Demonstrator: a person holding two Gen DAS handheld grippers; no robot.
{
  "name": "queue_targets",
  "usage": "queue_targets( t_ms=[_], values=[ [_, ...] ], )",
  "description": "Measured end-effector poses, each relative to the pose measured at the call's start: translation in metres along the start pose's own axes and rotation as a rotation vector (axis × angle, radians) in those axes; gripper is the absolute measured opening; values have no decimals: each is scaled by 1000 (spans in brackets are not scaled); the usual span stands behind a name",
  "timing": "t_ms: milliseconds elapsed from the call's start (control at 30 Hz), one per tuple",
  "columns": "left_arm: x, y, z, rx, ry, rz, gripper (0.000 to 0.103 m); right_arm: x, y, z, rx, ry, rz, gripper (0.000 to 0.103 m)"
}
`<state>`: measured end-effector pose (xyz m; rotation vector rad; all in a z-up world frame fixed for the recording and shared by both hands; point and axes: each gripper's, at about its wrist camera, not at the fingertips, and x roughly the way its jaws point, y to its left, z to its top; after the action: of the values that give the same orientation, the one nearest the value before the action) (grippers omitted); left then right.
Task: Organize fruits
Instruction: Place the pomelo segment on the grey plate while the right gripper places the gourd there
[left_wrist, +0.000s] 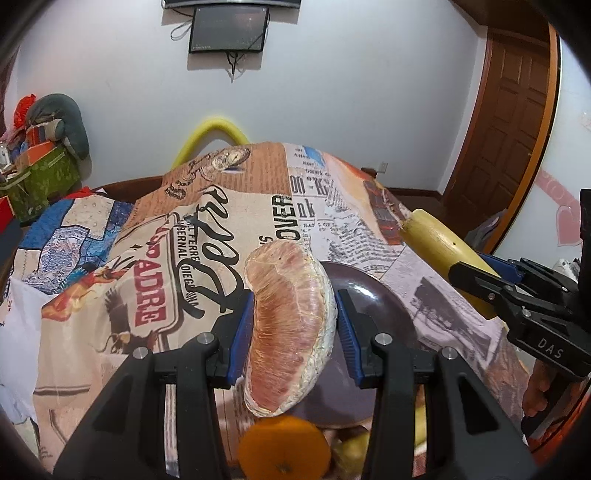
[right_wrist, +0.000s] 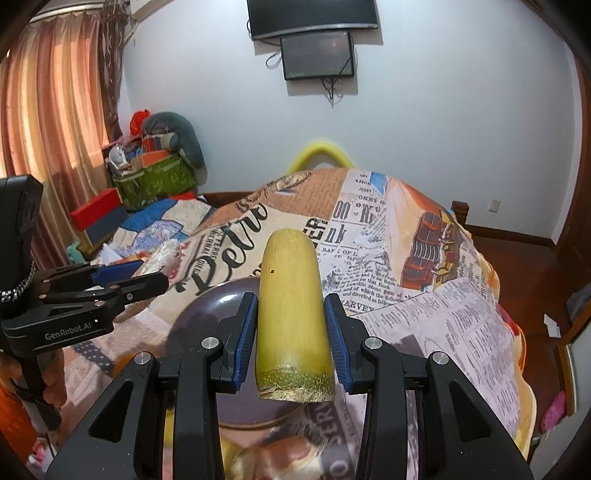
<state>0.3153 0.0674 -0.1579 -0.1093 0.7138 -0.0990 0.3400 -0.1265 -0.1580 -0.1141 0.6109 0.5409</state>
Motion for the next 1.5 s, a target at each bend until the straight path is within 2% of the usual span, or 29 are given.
queue_targets(
  t_ms=[100,367,600,767,967,1133,1367,1500],
  values=[
    [20,7,3,-28,37,-4,43,15,-2,0,-6,27,7,34],
    [62,15,5,-20,135,10,43,51,-7,-1,-15,120,55,34],
    [85,22,6,-29,214,7,43,81,-9,-2,-34,226,59,34],
    [92,21,4,-15,235,18,44,91,-9,-6,-50,270,54,34],
    [83,17,9,-1,206,13,45,95,-4,-8,-74,305,54,34],
    [68,14,11,4,177,21,45,78,-3,-1,-61,270,53,35],
    [24,2,10,42,110,38,45,35,2,7,-45,190,40,35],
    [-9,-4,9,51,61,46,51,10,9,8,-39,151,41,43]
  ],
)
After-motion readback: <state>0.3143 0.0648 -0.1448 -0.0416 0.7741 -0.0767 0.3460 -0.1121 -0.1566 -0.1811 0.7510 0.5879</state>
